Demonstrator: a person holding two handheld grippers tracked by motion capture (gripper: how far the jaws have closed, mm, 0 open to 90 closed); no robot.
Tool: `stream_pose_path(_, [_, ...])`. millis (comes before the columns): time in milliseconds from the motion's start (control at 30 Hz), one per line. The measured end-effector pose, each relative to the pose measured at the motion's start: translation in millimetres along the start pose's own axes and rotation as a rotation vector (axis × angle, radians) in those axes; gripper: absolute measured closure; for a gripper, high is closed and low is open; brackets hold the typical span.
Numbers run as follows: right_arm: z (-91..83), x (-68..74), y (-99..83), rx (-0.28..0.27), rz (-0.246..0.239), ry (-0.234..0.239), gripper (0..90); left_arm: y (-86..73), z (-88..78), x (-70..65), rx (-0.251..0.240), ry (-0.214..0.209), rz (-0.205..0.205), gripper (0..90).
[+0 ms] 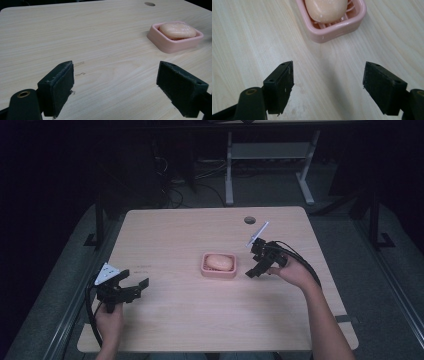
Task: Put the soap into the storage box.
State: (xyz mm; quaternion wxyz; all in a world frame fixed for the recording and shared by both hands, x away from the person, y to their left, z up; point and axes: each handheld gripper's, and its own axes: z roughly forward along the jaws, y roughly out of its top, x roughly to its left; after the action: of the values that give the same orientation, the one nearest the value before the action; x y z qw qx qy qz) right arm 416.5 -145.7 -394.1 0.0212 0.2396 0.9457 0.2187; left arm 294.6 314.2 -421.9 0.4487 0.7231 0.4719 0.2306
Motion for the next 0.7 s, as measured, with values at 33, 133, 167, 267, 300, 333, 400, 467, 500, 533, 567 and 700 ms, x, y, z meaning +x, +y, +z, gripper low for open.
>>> stream_pose_path(33, [-1.1,0.7,-4.8,-0.005,0.004,-0.004,24.3,0.0,0.0,-0.1,0.000,0.000,0.001,14.2])
stream_pose_path(133, [-1.6,0.9,-9.2,0.000,0.013,-0.002,24.2,0.0,0.1,-0.3,0.000,-0.001,0.003,14.2])
stream_pose_path(167, [-1.8,1.0,-10.8,0.008,0.016,-0.002,24.1,-0.1,0.2,-0.3,0.002,0.000,0.002,14.2])
stream_pose_path(267, [-3.8,1.8,-16.2,-0.007,0.017,-0.005,24.2,-0.1,0.2,-0.3,0.001,-0.001,0.000,14.2])
stream_pose_path(300, [-4.2,2.0,-17.9,-0.008,0.023,-0.005,24.2,-0.1,0.1,-0.2,0.001,0.000,0.001,14.2])
stream_pose_path(333, [-4.4,2.2,-19.7,-0.009,0.025,-0.008,24.2,-0.1,0.1,-0.3,0.001,0.001,0.001,14.2])
stream_pose_path(400, [-5.2,2.2,-23.5,-0.013,0.028,-0.010,24.2,-0.2,0.2,-0.3,0.001,0.000,0.000,14.2])
stream_pose_path(467, [-5.4,2.4,-27.0,-0.014,0.031,-0.009,24.2,-0.1,0.3,-0.4,0.003,-0.001,0.001,14.2])
stream_pose_path(500, [-5.5,2.6,-29.6,-0.007,0.031,-0.012,24.2,-0.1,0.5,-0.6,0.003,-0.002,0.002,14.2])
stream_pose_path(533, [-6.2,3.7,-31.3,-0.014,0.036,-0.014,24.2,-0.1,0.5,-0.6,0.003,-0.002,0.002,14.2])
stream_pose_path(567, [-6.2,3.7,-31.3,-0.014,0.036,-0.014,24.2,-0.1,0.4,-0.6,0.003,-0.002,0.002,14.2])
stream_pose_path(700, [-4.9,4.2,-39.4,-0.020,0.051,-0.012,24.2,-0.2,0.9,-1.1,0.000,-0.002,0.000,14.2])
